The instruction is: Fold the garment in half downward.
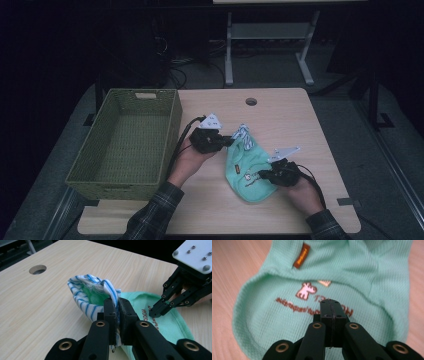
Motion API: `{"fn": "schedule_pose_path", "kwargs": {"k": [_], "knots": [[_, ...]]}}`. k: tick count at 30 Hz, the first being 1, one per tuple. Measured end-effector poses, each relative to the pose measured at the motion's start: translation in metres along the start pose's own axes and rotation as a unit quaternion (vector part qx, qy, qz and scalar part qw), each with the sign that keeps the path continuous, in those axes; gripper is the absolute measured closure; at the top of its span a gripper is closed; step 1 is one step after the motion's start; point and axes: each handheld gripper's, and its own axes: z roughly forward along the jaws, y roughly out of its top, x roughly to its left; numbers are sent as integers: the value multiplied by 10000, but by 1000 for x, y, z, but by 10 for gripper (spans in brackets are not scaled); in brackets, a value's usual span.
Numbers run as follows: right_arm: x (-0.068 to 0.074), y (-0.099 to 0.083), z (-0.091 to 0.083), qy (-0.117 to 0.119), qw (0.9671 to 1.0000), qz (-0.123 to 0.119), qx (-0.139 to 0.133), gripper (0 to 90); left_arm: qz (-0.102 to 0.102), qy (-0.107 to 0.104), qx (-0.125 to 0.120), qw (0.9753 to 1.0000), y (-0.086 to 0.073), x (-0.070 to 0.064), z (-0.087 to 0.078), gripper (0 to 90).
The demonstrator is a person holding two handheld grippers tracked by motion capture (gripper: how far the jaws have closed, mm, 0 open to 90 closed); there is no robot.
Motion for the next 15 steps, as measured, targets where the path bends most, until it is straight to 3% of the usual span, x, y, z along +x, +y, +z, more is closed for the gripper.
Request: {"fn": "schedule_pose_path", "kwargs": {"k": [8,15], "knots": [[-1,13,13,-29,10000,-49,33,900,148,-76,18,9999,-1,2,-5,854],[-7,30,29,-53,10000,-44,-62,900,427,-217,23,9988,-1,-11,-8,854]]}}
